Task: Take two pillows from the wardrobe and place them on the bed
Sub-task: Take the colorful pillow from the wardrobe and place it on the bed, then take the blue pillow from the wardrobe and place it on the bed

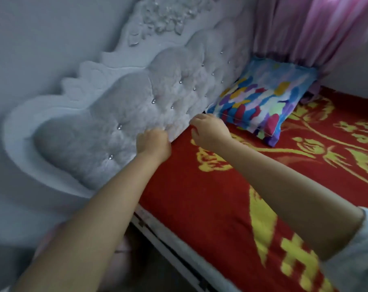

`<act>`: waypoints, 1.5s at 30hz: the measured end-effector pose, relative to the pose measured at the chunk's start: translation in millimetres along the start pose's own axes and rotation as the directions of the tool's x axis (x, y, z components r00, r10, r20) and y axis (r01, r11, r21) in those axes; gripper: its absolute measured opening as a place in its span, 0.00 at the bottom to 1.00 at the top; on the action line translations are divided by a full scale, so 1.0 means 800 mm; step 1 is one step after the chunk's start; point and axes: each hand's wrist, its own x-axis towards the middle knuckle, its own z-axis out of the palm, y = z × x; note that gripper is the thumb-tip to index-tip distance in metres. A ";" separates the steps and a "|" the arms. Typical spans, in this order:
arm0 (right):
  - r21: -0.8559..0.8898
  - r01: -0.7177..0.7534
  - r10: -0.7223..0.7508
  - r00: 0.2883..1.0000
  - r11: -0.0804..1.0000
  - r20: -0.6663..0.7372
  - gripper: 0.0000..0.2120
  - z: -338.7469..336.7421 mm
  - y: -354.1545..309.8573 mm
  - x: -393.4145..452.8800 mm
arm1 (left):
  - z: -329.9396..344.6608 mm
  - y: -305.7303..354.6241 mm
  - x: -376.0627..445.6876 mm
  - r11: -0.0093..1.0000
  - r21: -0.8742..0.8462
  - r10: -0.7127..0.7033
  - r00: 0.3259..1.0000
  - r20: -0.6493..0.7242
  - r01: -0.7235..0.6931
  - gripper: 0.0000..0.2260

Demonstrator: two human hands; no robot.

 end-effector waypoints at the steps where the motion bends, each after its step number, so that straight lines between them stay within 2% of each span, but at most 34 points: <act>1: 0.018 0.045 -0.045 0.999 0.999 0.016 0.14 0.000 -0.025 -0.011 | -0.007 -0.017 -0.032 0.999 0.008 -0.043 0.999 -0.021 0.043 0.11; 4: 0.071 0.186 -0.189 0.981 0.980 0.042 0.14 0.005 -0.099 -0.049 | -0.020 -0.064 -0.135 0.985 0.023 -0.170 0.984 -0.057 0.172 0.10; 8: 0.164 0.356 -0.369 0.928 0.920 0.059 0.16 0.010 -0.198 -0.127 | -0.026 -0.110 -0.295 0.933 0.047 -0.355 0.934 -0.023 0.356 0.12; 15: 0.319 0.559 -0.617 0.779 0.765 0.116 0.14 0.021 -0.335 -0.336 | -0.031 -0.114 -0.604 0.767 0.004 -0.642 0.767 -0.007 0.642 0.12; 19: 0.378 0.690 -0.784 0.582 0.617 0.216 0.10 0.036 -0.396 -0.461 | -0.022 -0.105 -0.768 0.630 0.008 -0.776 0.629 0.039 0.777 0.12; 24: 0.471 0.687 -0.827 0.383 0.553 0.412 0.10 0.083 -0.476 -0.575 | 0.011 -0.122 -0.930 0.386 0.066 -0.914 0.372 0.164 0.920 0.12; 28: 0.466 0.642 -0.764 0.318 0.609 0.561 0.11 0.137 -0.556 -0.626 | 0.050 -0.158 -1.013 0.268 0.140 -0.940 0.227 0.255 0.953 0.11; 32: 0.441 0.607 -0.728 0.375 0.661 0.575 0.11 0.196 -0.644 -0.631 | 0.076 -0.245 -1.058 0.239 0.218 -0.942 0.171 0.290 0.946 0.11; 36: 0.392 0.532 -0.643 0.450 0.750 0.619 0.11 0.249 -0.729 -0.598 | 0.087 -0.363 -1.078 0.273 0.284 -0.918 0.159 0.364 0.919 0.12; 38: 0.363 0.495 -0.602 0.508 0.790 0.616 0.12 0.268 -0.759 -0.580 | 0.090 -0.415 -1.078 0.305 0.287 -0.911 0.191 0.365 0.908 0.12; 41: 0.344 0.342 -0.485 0.580 0.874 0.655 0.13 0.285 -0.793 -0.555 | 0.096 -0.484 -1.062 0.367 0.240 -0.894 0.269 0.358 0.899 0.12; 43: 0.323 0.339 -0.468 0.625 0.884 0.625 0.11 0.294 -0.807 -0.532 | 0.104 -0.526 -1.046 0.427 0.188 -0.864 0.337 0.375 0.885 0.13; 45: 0.276 0.324 -0.426 0.710 0.905 0.561 0.14 0.301 -0.817 -0.508 | 0.115 -0.572 -1.025 0.500 0.142 -0.819 0.413 0.398 0.854 0.13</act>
